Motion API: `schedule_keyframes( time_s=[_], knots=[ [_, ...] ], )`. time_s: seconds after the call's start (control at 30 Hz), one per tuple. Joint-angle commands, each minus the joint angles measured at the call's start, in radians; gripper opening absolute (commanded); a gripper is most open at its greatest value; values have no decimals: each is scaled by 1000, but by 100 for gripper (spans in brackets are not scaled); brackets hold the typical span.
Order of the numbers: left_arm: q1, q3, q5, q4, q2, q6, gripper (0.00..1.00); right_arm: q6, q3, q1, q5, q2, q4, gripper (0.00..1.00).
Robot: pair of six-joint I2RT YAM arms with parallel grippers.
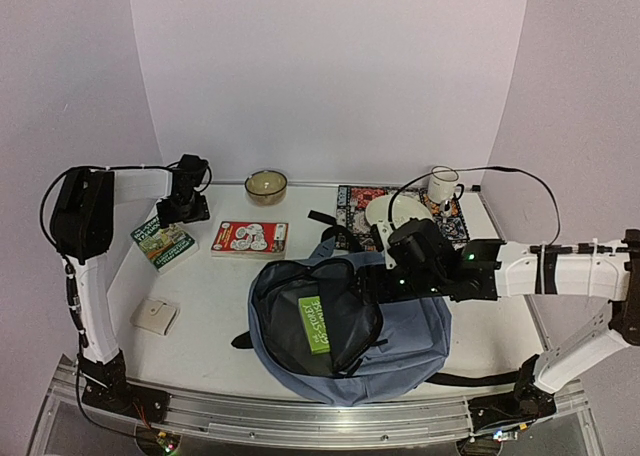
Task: Pack the student bag
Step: Move the book to the center of the board.
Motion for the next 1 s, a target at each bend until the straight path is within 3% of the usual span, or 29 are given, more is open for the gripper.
schedule_keyframes(
  time_s=[0.0,0.17,0.43,0.7,0.97],
  knots=[
    [27,85,-82,-96,102,29,86,6,-28,-2,20,-52,-13,70],
    [35,83,-42,-110,143,23,74,10,-42,-2,27,-70,-14,70],
    [21,-120,173,-98,30,2,33,2,-24,-2,33,-49,-14,70],
    [-78,-418,248,-62,-172,-27,26,-26,11,-2,33,-12,-9,70],
    [-187,-610,342,-49,-423,-81,30,-30,0,-2,27,-20,8,70]
  ],
)
